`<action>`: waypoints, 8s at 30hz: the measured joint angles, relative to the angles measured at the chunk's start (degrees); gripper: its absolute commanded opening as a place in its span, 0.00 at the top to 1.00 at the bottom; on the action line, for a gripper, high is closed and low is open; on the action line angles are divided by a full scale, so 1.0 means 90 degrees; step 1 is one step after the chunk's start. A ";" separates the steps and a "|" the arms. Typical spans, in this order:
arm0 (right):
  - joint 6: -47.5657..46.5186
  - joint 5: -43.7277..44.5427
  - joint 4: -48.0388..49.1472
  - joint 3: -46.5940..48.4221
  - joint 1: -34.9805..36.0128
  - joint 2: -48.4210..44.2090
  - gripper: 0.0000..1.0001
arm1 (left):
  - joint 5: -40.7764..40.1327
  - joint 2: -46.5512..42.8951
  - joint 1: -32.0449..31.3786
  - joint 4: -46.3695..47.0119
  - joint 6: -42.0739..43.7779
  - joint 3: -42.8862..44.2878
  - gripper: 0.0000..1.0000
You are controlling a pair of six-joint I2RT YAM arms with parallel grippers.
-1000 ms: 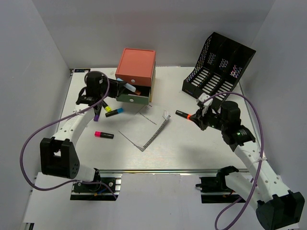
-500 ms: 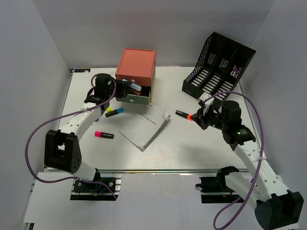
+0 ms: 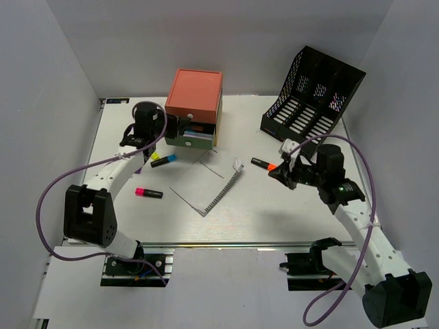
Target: Organize the desk
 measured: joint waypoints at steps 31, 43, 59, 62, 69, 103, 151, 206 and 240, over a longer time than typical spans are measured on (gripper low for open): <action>-0.1515 0.4099 0.0114 0.5996 0.3888 0.7244 1.00 | -0.1921 -0.6288 0.0211 -0.1073 0.7791 -0.2985 0.14; -0.1498 0.5950 0.0750 0.6312 0.4051 0.7885 1.00 | -0.1991 -0.6438 0.0211 -0.1090 0.7907 -0.2985 0.14; -0.1909 0.6535 0.1530 0.6839 0.3883 0.8595 1.00 | -0.1994 -0.6360 0.0211 -0.1090 0.7932 -0.2985 0.14; -0.1953 0.6535 0.1591 0.6839 0.3844 0.8597 1.00 | -0.1994 -0.6353 0.0211 -0.1090 0.7932 -0.2985 0.13; -0.1948 0.6059 0.1530 0.6688 0.3803 0.8488 1.00 | -0.1989 -0.6339 0.0211 -0.1086 0.7932 -0.2985 0.18; 0.0884 -0.1100 0.0287 0.0578 0.0087 0.0724 0.93 | 0.0821 0.0495 -0.0124 0.3390 0.3689 -0.3041 0.62; -0.0075 -0.1037 0.0136 0.0299 -0.0335 0.0680 0.85 | 0.0809 0.4126 0.0440 0.7837 0.2599 -0.1797 0.45; -0.0124 -0.0707 0.0165 0.0124 -0.0447 0.0882 0.82 | 0.0823 0.3538 0.0342 0.8762 0.1926 -0.3517 0.55; -0.1018 -0.0231 -0.0619 0.0833 -0.0454 0.2528 0.55 | 0.0894 -0.2266 0.0432 -0.0104 0.5829 -0.2276 1.00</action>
